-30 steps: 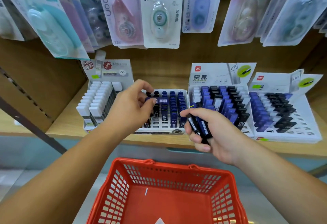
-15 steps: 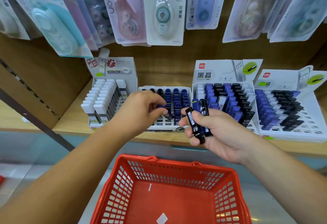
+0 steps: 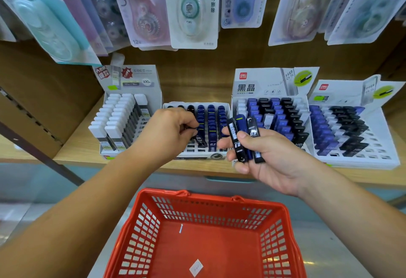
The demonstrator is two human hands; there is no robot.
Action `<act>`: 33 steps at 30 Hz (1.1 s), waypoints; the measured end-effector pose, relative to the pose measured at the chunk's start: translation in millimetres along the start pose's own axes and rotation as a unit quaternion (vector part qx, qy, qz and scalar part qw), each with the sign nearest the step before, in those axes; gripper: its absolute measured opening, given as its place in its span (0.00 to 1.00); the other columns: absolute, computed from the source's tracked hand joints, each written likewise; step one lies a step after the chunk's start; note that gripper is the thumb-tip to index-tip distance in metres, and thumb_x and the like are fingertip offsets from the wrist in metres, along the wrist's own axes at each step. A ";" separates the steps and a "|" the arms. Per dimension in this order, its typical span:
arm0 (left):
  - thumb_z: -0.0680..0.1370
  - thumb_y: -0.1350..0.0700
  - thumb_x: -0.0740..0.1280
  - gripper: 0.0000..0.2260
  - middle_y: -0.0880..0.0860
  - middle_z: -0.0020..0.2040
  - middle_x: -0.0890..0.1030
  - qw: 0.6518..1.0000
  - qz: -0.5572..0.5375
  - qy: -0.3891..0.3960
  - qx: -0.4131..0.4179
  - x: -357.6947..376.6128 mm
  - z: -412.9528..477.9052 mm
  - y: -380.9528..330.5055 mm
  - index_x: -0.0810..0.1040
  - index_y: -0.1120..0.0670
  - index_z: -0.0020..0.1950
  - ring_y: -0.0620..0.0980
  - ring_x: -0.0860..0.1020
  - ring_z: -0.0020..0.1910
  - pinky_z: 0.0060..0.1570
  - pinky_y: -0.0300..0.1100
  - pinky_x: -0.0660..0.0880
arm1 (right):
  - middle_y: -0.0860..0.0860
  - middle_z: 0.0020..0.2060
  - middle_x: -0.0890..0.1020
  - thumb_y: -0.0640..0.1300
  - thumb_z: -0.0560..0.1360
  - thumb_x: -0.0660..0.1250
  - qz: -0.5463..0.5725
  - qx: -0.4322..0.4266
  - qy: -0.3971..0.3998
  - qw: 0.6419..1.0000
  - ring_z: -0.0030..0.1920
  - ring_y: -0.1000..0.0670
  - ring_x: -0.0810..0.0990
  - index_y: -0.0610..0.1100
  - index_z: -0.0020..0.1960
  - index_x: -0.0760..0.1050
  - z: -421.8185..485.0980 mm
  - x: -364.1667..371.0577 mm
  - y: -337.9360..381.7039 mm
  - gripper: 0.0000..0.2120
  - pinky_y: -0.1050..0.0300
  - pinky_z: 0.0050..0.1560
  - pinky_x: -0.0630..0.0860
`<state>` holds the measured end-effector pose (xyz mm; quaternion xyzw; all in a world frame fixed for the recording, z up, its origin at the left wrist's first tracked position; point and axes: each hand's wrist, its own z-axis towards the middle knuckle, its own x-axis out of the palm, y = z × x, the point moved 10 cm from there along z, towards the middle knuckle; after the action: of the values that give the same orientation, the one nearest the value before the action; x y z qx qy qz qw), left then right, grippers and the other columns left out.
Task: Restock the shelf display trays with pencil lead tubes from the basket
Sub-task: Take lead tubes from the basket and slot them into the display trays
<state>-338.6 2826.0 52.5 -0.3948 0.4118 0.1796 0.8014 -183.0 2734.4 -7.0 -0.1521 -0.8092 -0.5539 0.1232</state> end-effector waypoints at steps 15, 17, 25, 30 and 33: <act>0.74 0.67 0.74 0.08 0.49 0.41 0.83 0.997 0.010 0.033 0.064 2.3 5.0 -20.5 0.88 0.55 0.45 0.48 0.81 0.40 0.42 0.44 0.78 | 0.36 0.49 0.85 0.36 0.84 0.60 -0.014 -0.004 0.007 1.000 0.36 0.46 0.80 0.33 0.65 0.75 -2.9 -2.9 0.9 0.12 0.55 0.31 0.74; 0.73 0.68 0.74 0.08 0.48 0.41 0.83 0.998 0.009 0.024 0.064 -0.8 4.3 -19.3 0.88 0.55 0.44 0.48 0.80 0.39 0.41 0.39 0.76 | 0.37 0.48 0.85 0.36 0.84 0.60 -0.019 -0.006 0.009 1.000 0.36 0.46 0.80 0.33 0.65 0.76 -4.1 -3.5 1.7 0.12 0.54 0.32 0.75; 0.72 0.67 0.75 0.09 0.50 0.41 0.84 0.994 0.027 0.028 0.099 12.6 -1.2 -29.1 0.88 0.54 0.45 0.50 0.78 0.42 0.46 0.44 0.76 | 0.41 0.53 0.87 0.39 0.85 0.61 -0.051 -0.005 0.013 0.999 0.41 0.44 0.83 0.37 0.59 0.76 -9.2 0.2 3.9 0.08 0.54 0.32 0.76; 0.76 0.63 0.75 0.12 0.50 0.49 0.79 0.997 0.057 0.014 0.059 13.1 -2.2 -14.0 0.88 0.53 0.58 0.52 0.78 0.51 0.48 0.51 0.79 | 0.37 0.53 0.86 0.37 0.86 0.58 -0.019 -0.002 0.012 1.000 0.42 0.43 0.84 0.34 0.62 0.74 -9.8 1.6 5.5 0.10 0.54 0.33 0.77; 0.78 0.59 0.73 0.10 0.49 0.50 0.80 0.995 0.069 -0.007 0.076 5.2 -6.8 -20.8 0.87 0.54 0.58 0.52 0.78 0.51 0.51 0.50 0.79 | 0.37 0.50 0.86 0.36 0.85 0.60 -0.017 -0.005 0.004 1.000 0.41 0.43 0.83 0.32 0.60 0.76 -6.7 3.3 3.5 0.09 0.53 0.33 0.79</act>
<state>-326.3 2807.5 56.0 -0.3026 0.4449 0.2056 0.8175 -184.5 2729.6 -0.4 -0.1370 -0.8087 -0.5601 0.1163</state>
